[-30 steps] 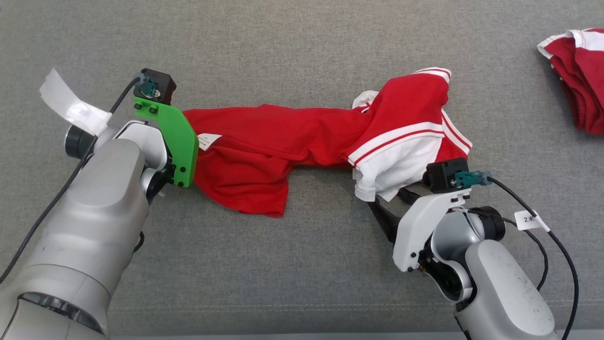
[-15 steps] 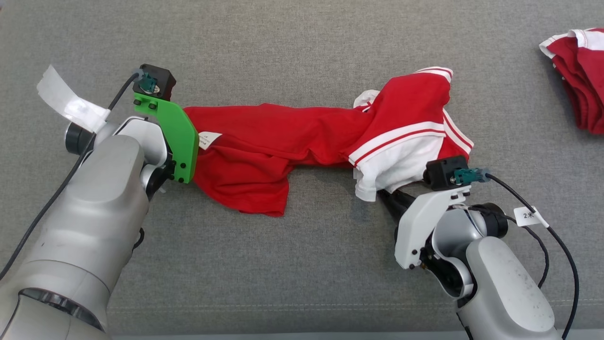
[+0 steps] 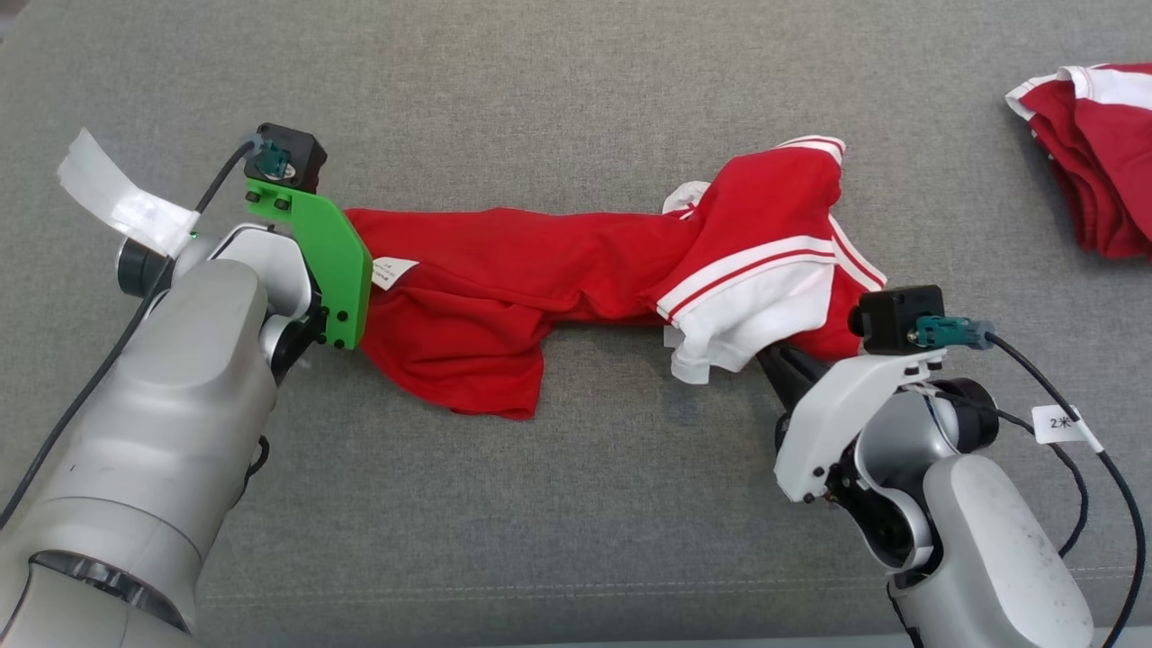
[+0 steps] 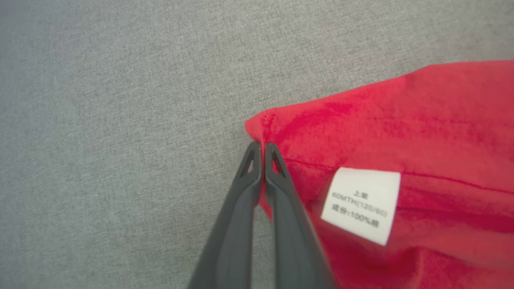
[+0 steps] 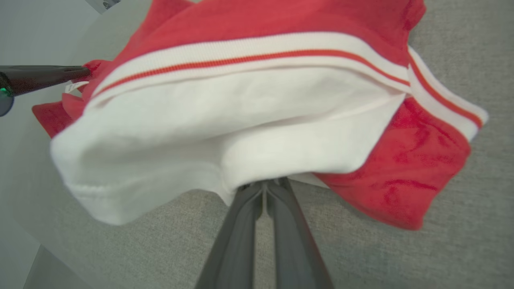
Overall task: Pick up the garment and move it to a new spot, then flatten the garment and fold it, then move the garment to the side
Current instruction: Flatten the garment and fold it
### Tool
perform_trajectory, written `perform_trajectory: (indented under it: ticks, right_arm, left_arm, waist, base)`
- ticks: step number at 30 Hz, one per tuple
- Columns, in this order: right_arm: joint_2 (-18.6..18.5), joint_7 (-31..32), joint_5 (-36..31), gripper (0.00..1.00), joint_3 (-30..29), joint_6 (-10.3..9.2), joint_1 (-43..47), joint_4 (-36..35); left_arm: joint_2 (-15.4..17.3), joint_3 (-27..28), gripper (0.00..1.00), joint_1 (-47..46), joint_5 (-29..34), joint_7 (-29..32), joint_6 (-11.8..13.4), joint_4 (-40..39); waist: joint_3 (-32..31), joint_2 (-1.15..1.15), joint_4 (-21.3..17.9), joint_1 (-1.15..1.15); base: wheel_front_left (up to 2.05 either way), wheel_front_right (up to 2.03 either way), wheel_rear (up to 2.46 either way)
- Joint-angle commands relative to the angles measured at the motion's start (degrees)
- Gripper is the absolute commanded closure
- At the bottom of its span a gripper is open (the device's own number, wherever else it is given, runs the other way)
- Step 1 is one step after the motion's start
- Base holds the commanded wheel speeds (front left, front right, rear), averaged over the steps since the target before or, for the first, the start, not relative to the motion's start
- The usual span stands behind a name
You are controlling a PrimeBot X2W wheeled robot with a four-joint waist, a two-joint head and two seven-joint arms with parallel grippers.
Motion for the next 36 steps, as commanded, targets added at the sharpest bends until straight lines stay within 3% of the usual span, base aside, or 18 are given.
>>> perform_trajectory:
  ticks: [1,10,18,28,36]
  right_arm:
    - [-0.19,0.18,0.41,1.0,-0.6,-0.07,1.04,-1.23]
    - [-0.17,1.39,1.19,1.0,-4.92,-0.04,5.32,-9.45]
    - [-0.18,0.85,4.6,1.0,-9.82,-0.04,5.67,-12.17]
    - [-0.17,-1.86,10.72,1.0,-14.77,-0.04,-0.54,-6.98]
    - [-0.22,-4.09,16.94,1.0,-12.11,-0.03,-10.28,0.27]
  left_arm:
    - [0.45,-0.11,1.0,0.26,-0.6,-0.49,-0.1,-0.31]
    - [0.86,0.35,1.0,0.62,-1.41,-3.7,0.05,-0.73]
    - [0.8,1.64,1.0,-0.18,-2.53,-6.61,0.86,-1.74]
    - [1.23,3.64,1.0,-1.17,-3.87,-10.52,4.36,-3.29]
    - [0.52,6.06,1.0,-2.49,-5.07,-15.75,7.93,-6.12]
  waist:
    - [-0.63,0.0,-0.51,0.0]
    - [-3.49,0.0,-1.43,0.0]
    - [-6.2,0.0,-1.89,0.0]
    - [-9.92,0.0,-2.49,0.0]
    - [-11.32,0.0,-3.51,0.0]
  base:
    - [0.0,0.0,0.0]
    - [0.0,0.0,0.0]
    - [0.0,0.0,0.0]
    - [0.0,0.0,0.0]
    - [0.0,0.0,0.0]
